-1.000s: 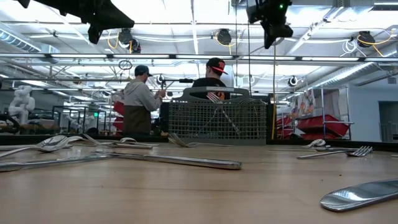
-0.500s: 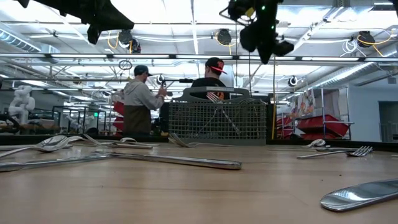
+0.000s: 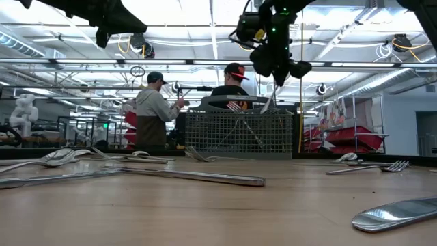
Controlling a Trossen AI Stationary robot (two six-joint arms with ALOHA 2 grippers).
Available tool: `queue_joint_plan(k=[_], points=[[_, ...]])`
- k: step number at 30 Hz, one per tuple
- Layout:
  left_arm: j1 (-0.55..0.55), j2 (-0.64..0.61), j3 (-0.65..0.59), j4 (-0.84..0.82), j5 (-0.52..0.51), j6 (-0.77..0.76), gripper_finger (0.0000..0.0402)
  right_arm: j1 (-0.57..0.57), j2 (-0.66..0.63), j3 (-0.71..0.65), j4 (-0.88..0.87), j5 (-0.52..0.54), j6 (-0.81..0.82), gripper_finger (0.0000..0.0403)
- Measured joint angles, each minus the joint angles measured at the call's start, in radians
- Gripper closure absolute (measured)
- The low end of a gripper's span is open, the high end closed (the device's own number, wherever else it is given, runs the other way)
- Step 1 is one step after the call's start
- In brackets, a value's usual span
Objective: Sort silverware
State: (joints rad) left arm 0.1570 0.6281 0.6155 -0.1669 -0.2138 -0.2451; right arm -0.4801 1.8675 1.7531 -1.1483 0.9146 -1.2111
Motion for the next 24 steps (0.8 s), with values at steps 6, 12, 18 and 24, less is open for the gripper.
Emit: queue_joint_plan(k=[6, 12, 18, 24], points=[[0.0, 0.0, 0.0, 0.0, -0.004, 0.021, 0.0379, -0.007, 0.04, 0.0, -0.006, -0.033, -0.014, 0.0402], [0.0, 0.0, 0.0, 0.0, -0.005, 0.025, 0.0379, -0.012, 0.084, 0.0, 0.002, -0.06, -0.013, 0.04], [0.0, 0.0, 0.0, 0.0, -0.005, 0.025, 0.0379, -0.012, 0.125, 0.0, 0.017, -0.087, -0.016, 0.04], [0.0, 0.0, 0.0, 0.0, -0.013, 0.025, 0.0379, -0.018, 0.128, 0.0, 0.045, -0.131, 0.008, 0.0401]])
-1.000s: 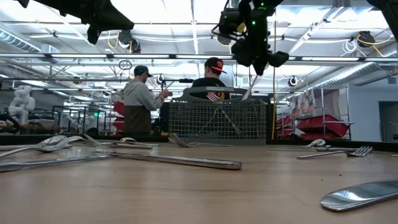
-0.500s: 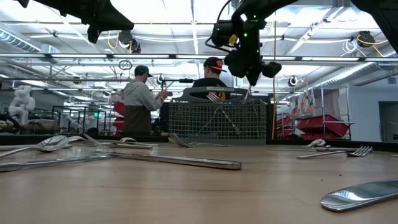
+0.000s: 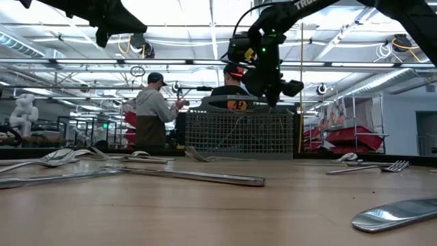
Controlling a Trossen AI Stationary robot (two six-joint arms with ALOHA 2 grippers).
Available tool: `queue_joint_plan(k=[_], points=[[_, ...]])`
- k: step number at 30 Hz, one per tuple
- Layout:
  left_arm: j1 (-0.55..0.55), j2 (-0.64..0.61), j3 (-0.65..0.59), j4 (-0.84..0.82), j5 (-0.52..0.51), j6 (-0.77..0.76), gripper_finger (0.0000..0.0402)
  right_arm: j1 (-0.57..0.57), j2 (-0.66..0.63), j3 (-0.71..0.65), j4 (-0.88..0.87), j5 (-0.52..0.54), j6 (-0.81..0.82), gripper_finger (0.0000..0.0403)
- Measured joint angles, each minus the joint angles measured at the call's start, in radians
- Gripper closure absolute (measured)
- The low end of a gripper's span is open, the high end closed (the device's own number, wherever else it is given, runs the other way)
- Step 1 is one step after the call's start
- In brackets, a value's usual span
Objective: Sort silverware
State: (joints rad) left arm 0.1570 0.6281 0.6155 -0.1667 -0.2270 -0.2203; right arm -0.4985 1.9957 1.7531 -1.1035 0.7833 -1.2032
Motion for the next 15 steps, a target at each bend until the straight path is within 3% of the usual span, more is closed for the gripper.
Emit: queue_joint_plan(k=[8, 15], points=[[0.0, 0.0, 0.0, 0.0, -0.018, -0.002, 0.0379, -0.006, 0.0, 0.0, 0.0, -0.01, -0.007, 0.0395], [0.0, 0.0, 0.0, 0.0, -0.018, -0.002, 0.0379, -0.006, 0.0, 0.0, 0.001, -0.028, -0.004, 0.0329]])
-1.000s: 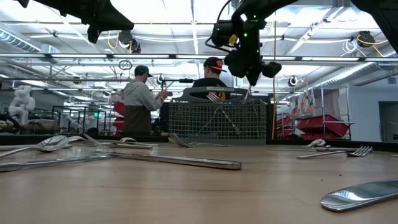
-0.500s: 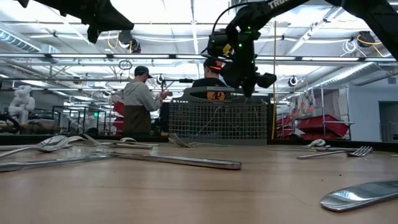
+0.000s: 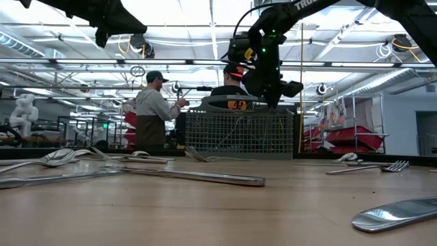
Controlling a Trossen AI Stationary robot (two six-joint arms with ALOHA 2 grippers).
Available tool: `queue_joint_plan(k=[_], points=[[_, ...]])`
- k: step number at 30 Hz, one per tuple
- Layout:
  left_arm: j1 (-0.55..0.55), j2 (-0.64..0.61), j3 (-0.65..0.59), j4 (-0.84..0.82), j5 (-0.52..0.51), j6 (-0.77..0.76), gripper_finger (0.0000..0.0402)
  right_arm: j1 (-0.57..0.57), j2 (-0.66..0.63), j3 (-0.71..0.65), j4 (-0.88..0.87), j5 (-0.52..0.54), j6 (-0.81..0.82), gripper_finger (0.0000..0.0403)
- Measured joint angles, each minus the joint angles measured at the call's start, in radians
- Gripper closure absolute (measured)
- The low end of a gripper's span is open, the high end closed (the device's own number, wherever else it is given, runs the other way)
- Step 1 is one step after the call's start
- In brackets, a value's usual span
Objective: Sort silverware
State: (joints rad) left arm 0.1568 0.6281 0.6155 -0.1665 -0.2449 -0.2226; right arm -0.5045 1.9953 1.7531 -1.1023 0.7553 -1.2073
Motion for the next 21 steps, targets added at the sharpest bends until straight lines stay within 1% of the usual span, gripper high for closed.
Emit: queue_joint_plan(k=[3, 5, 7, 10, 14, 18, 19, 21], points=[[0.0, 0.0, 0.0, 0.0, -0.002, 0.0, 0.0379, 0.0, 0.0, 0.0, 0.006, 0.011, 0.025, 0.0298], [0.0, 0.0, 0.0, 0.0, -0.011, 0.0, 0.0379, 0.0, 0.0, 0.0, 0.014, 0.039, 0.043, 0.028], [0.0, 0.0, 0.0, 0.0, -0.022, -0.001, 0.0379, 0.0, -0.003, 0.004, 0.029, 0.075, 0.047, 0.0266], [0.0, 0.0, 0.0, 0.001, -0.026, 0.0, 0.0379, 0.0, -0.011, 0.051, 0.027, 0.073, 0.072, 0.025], [0.0, 0.0, 0.0, 0.001, -0.026, 0.0, 0.0379, 0.0, -0.025, 0.182, 0.024, 0.033, 0.14, 0.024], [0.0, 0.0, 0.0, 0.005, -0.026, -0.007, 0.0379, 0.005, -0.025, 0.383, -0.019, -0.027, 0.238, 0.0238], [0.0, 0.0, 0.0, 0.013, -0.026, -0.008, 0.0379, 0.009, -0.026, 0.438, -0.037, -0.057, 0.276, 0.0238], [0.0, 0.0, 0.0, 0.047, -0.019, -0.007, 0.0379, 0.015, -0.026, 0.556, -0.092, -0.18, 0.373, 0.0238]])
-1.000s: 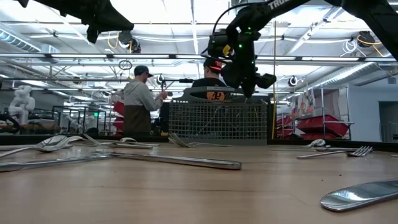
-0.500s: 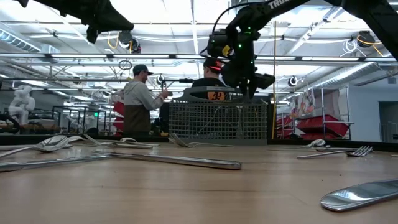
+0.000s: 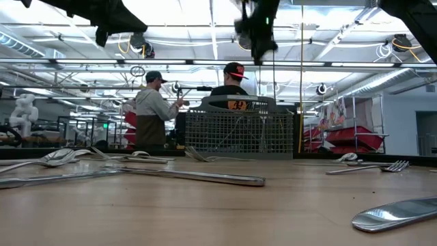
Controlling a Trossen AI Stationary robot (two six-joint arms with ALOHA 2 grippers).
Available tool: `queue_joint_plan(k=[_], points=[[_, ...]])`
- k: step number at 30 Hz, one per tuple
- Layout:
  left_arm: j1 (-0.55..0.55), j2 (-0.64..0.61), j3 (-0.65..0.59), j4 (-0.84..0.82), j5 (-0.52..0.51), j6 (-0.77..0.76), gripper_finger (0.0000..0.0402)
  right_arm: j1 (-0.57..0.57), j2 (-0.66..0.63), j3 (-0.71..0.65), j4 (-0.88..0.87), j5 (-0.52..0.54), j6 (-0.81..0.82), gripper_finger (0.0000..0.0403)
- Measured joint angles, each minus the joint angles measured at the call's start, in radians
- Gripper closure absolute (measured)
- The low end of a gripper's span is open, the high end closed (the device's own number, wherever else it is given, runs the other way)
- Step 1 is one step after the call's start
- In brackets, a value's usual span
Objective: Sort silverware
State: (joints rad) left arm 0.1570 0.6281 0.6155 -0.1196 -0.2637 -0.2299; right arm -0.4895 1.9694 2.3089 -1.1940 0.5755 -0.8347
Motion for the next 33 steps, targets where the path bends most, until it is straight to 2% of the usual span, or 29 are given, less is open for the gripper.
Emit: queue_joint_plan(k=[2, 4, 7, 10, 14, 17, 20, 24, 29, 33], points=[[0.0, 0.0, 0.0, 0.034, 0.001, 0.0, 0.0379, 0.006, -0.022, 0.047, 0.012, -0.175, 0.105, 0.0238], [0.0, 0.0, 0.0, 0.056, 0.001, 0.0, 0.0379, 0.014, -0.094, -0.031, 0.089, -0.298, 0.155, 0.0238], [0.0, 0.0, 0.0, 0.061, 0.002, 0.0, 0.0379, 0.038, -0.137, -0.069, 0.108, -0.368, 0.197, 0.0238], [0.0, 0.0, 0.0, 0.06, 0.003, 0.002, 0.0379, 0.056, -0.132, -0.074, 0.039, -0.396, 0.224, 0.0238], [0.0, 0.0, 0.0, 0.059, 0.004, 0.001, 0.0379, 0.069, -0.121, -0.103, -0.005, -0.594, 0.306, 0.0238], [0.0, 0.0, 0.0, 0.059, 0.03, 0.001, 0.0379, 0.073, -0.121, -0.164, -0.009, -0.689, 0.326, 0.0238], [0.0, -0.004, 0.0, 0.061, 0.091, 0.002, 0.0379, 0.078, -0.118, -0.247, 0.004, -0.757, 0.326, 0.0238], [0.0, -0.038, 0.0, 0.06, 0.153, 0.024, 0.0379, 0.08, -0.131, -0.4, 0.088, -0.953, 0.342, 0.0238], [0.0, -0.152, 0.0, 0.052, 0.155, 0.053, 0.0379, 0.078, -0.227, -0.618, 0.175, -0.975, 0.395, 0.0243], [0.0, -0.266, 0.0, -0.033, 0.156, 0.024, 0.0379, 0.086, -0.414, -0.828, 0.233, -0.997, 0.489, 0.0253]])
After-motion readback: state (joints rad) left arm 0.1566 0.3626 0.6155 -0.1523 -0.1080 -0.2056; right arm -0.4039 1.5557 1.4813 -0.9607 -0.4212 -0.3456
